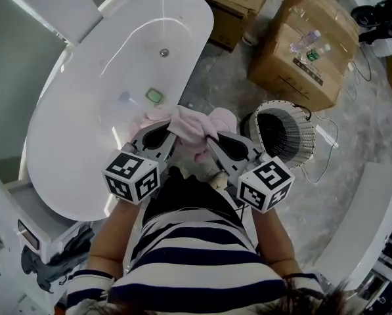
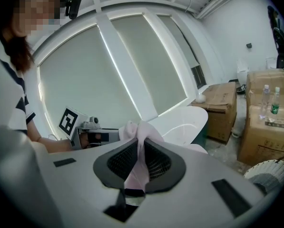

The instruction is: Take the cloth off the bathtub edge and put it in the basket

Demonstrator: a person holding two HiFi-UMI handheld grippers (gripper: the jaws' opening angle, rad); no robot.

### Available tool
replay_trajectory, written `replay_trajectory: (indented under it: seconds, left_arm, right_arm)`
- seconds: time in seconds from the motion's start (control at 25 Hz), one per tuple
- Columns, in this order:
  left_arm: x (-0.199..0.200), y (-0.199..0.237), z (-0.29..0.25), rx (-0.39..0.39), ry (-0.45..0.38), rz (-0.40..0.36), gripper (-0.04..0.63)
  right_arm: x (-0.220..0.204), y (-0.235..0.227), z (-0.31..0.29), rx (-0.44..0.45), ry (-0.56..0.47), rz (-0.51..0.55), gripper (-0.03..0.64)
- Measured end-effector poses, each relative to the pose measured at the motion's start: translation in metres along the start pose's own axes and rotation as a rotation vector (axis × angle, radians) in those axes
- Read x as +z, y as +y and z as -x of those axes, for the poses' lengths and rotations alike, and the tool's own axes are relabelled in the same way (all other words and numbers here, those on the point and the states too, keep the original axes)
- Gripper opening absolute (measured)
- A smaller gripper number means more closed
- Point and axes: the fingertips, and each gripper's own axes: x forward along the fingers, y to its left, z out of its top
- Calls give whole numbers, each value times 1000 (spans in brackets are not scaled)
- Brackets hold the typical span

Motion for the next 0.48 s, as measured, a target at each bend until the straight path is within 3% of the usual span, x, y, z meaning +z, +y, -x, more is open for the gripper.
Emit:
replay_trajectory:
  seconds: [0.48]
  left_arm:
    - [59,-93,-70,-137,-58,-111,29]
  right_arm:
    - [50,-53,95,-102,-177,3,57]
